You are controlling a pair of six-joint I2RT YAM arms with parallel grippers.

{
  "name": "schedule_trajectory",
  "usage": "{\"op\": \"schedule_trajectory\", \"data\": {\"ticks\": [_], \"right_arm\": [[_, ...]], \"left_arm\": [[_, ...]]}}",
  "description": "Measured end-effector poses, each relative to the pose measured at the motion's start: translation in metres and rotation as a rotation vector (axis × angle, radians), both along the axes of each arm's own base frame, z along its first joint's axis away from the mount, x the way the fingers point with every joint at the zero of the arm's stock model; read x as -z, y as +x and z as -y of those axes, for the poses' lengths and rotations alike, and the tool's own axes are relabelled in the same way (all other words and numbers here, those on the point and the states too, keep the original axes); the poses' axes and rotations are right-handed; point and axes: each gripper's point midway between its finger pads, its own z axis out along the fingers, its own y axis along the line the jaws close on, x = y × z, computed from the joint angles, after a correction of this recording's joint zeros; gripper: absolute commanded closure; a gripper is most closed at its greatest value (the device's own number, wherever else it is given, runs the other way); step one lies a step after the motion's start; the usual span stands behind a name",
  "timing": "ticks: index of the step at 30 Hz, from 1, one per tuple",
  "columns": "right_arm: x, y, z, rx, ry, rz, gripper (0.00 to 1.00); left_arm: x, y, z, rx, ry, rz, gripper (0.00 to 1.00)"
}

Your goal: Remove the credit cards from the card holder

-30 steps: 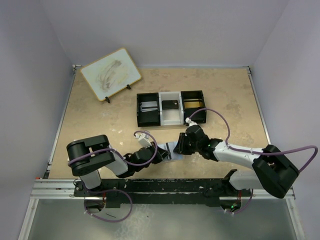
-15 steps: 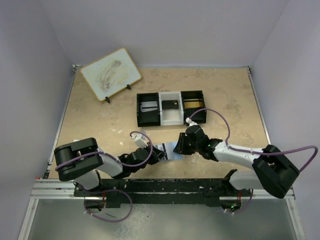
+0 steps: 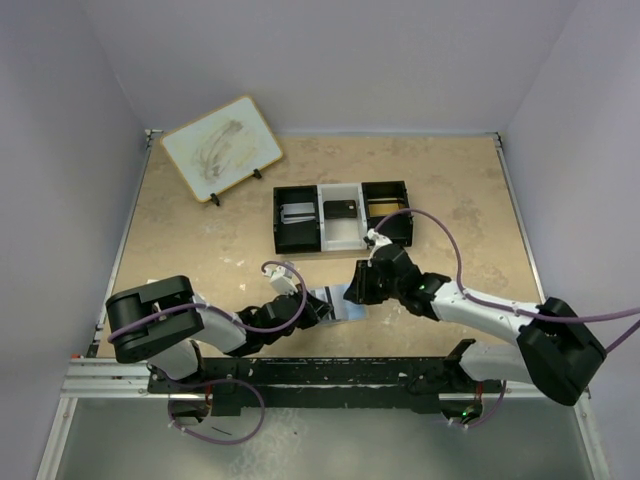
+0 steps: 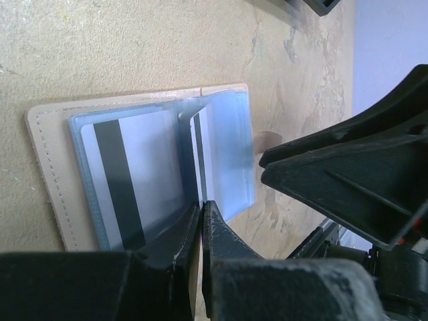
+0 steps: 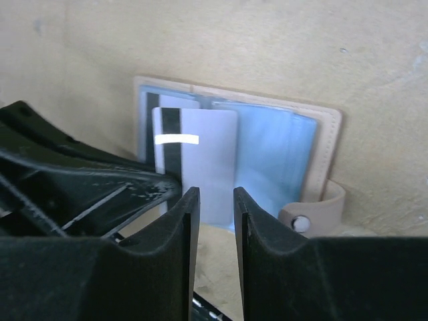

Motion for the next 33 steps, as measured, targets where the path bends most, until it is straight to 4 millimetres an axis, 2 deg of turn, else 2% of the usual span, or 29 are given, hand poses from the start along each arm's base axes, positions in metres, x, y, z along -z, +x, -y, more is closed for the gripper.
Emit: {"op": "schedule_trajectory", "data": {"ticks": [3, 5, 10, 14, 21, 25, 31, 33], "right_arm": [[-0.009, -0.001, -0.008, -0.040, 0.044, 0.019, 0.72], [-0.005, -0.001, -0.011, -0.053, 0.046, 0.010, 0.73], [0.025, -0.007, -0.011, -0.060, -0.004, -0.076, 0.76], [0.025, -0.003, -0.017, -0.062, 0.018, -0.070, 0.76], [0.025, -0.003, -0.017, -0.046, 0.036, -0.068, 0.76], [0.025, -0.003, -0.017, -0.042, 0.041, -0.068, 0.76], [0.025, -0.003, -0.017, -0.037, 0.043, -0.066, 0.76], [0.025, -0.002, -0.016, -0.031, 0.041, -0.062, 0.75]], "left_arm": [[0.001, 0.000, 0.000, 0.000, 0.005, -0.002, 1.00], [0.001, 0.000, 0.000, 0.001, 0.008, -0.002, 0.99], [0.003, 0.000, -0.001, 0.003, 0.021, -0.002, 0.89], [0.007, -0.001, -0.003, 0.007, 0.040, -0.005, 0.81], [0.005, 0.001, 0.003, 0.016, 0.042, 0.002, 0.79], [0.006, 0.002, 0.011, 0.028, 0.041, -0.002, 0.83], [0.008, 0.002, 0.013, 0.035, 0.042, 0.000, 0.98], [0.006, 0.002, 0.014, 0.034, 0.036, 0.003, 1.00]]}}
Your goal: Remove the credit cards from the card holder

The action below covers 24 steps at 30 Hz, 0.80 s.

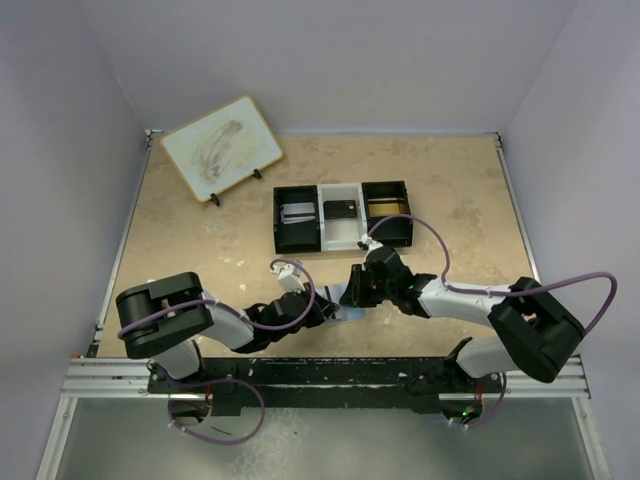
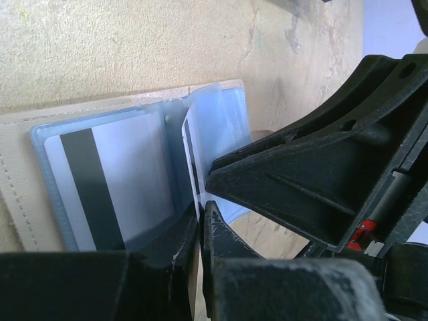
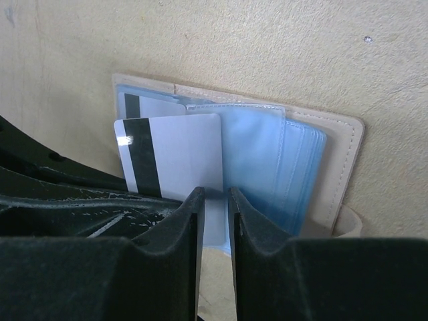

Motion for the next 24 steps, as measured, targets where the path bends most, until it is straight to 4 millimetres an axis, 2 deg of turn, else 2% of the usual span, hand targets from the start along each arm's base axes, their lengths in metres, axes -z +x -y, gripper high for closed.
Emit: {"op": "schedule_trajectory", "data": {"ticks": [4, 14, 24], "right_arm": [[0.000, 0.000, 0.002, 0.008, -0.008, 0.003, 0.75], [-0.011, -0.001, 0.006, 0.013, -0.003, 0.015, 0.63], [-0.040, 0.008, -0.016, -0.031, 0.179, 0.044, 0.53]], "left_arm": [[-0.004, -0.001, -0.003, -0.001, -0.007, 0.004, 1.00], [-0.013, -0.006, -0.022, -0.012, -0.006, 0.021, 1.00], [-0.020, -0.013, -0.033, 0.015, -0.014, 0.061, 1.00]]}}
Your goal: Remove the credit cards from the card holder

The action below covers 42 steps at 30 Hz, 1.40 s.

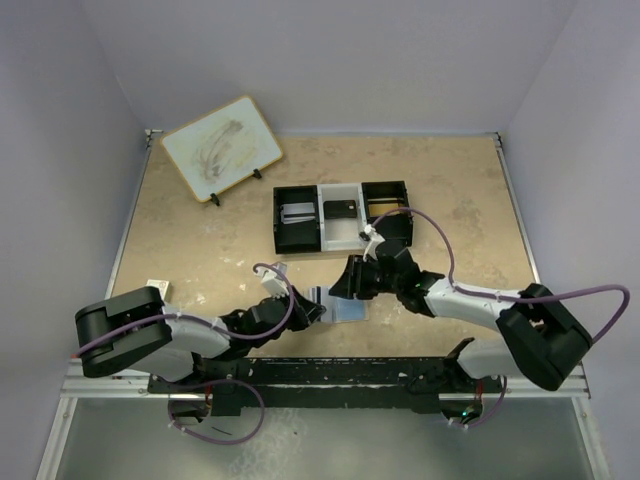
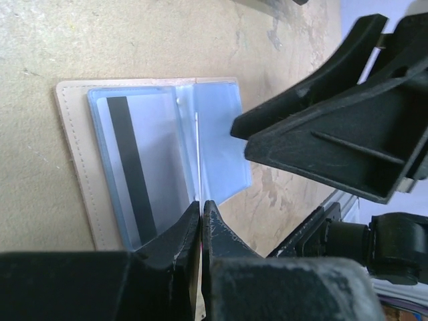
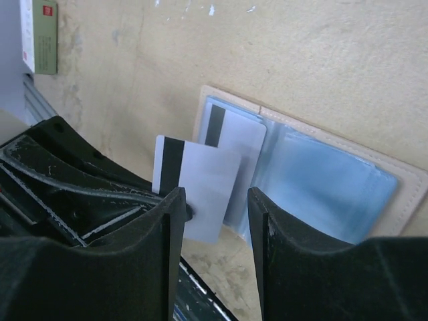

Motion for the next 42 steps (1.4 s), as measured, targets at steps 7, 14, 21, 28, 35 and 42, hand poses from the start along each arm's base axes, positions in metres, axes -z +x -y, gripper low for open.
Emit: {"op": "schedule_trajectory", "data": {"ticks": [7, 14, 21, 28, 35, 42], "right_arm": [[0.015, -0.010, -0.011, -0.051, 0.063, -0.073, 0.47], [0.022, -0.021, -0.011, -0.051, 0.134, -0.127, 0.46], [0.018, -0.024, -0.013, -0.032, 0.220, -0.154, 0.49], [-0.001, -0.023, -0.022, -0.057, 0.306, -0.131, 0.70], [-0.005, -0.023, -0.015, -0.040, 0.333, -0.127, 0.92], [-0.019, -0.021, -0.010, -0.044, 0.362, -0.098, 1.00]], "left_arm": [[-0.012, -0.001, 0.005, 0.021, -0.061, 0.026, 1.00], [-0.009, -0.001, 0.006, 0.024, -0.060, 0.035, 1.00], [-0.007, -0.002, 0.012, 0.040, -0.086, 0.039, 1.00], [-0.015, -0.001, 0.018, 0.050, -0.130, 0.054, 1.00], [-0.019, -0.002, 0.017, 0.045, -0.152, 0.050, 1.00], [-0.028, -0.002, 0.017, 0.043, -0.172, 0.052, 0.76]]}}
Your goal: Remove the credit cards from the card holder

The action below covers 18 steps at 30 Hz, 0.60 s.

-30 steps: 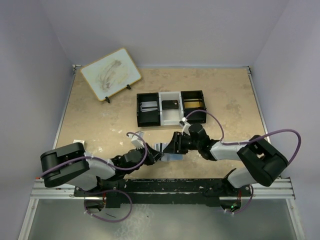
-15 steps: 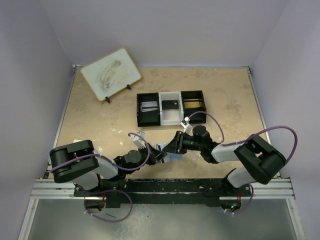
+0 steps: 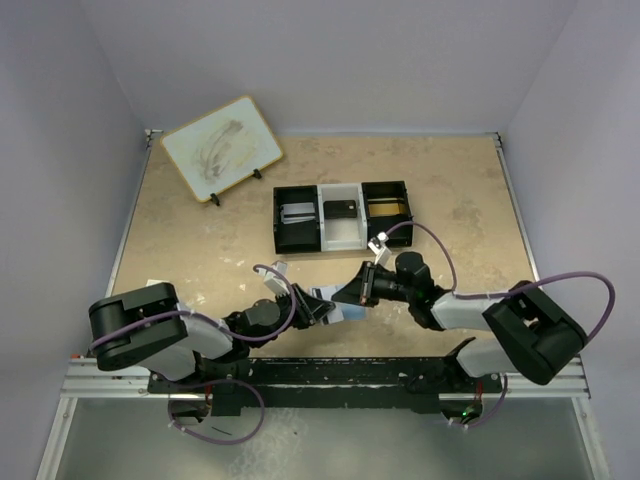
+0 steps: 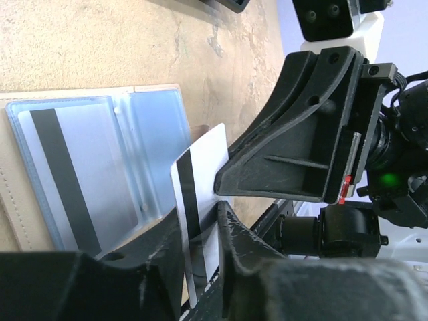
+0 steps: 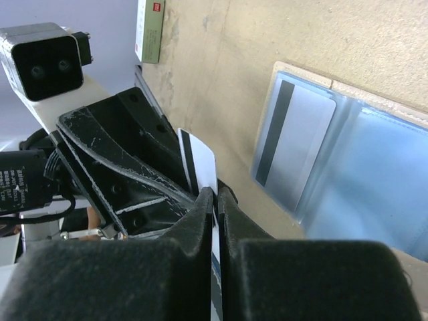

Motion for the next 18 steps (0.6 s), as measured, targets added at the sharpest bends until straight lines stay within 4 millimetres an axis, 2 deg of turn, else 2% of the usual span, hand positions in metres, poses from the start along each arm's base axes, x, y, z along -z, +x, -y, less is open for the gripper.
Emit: {"op": "schedule_trajectory", "data": {"ticks": [6, 13, 18], "right_arm": [[0.001, 0.003, 0.010, 0.028, -0.022, -0.008, 1.00], [0.020, 0.007, 0.026, 0.092, -0.098, -0.041, 1.00], [0.033, 0.006, 0.032, 0.106, -0.143, -0.066, 0.99]], "left_arm": [[0.009, 0.001, -0.005, -0.014, 0.054, -0.013, 0.68], [0.029, 0.001, -0.018, -0.040, 0.160, -0.042, 0.71], [0.034, 0.004, -0.011, -0.028, 0.207, -0.041, 0.75]]}}
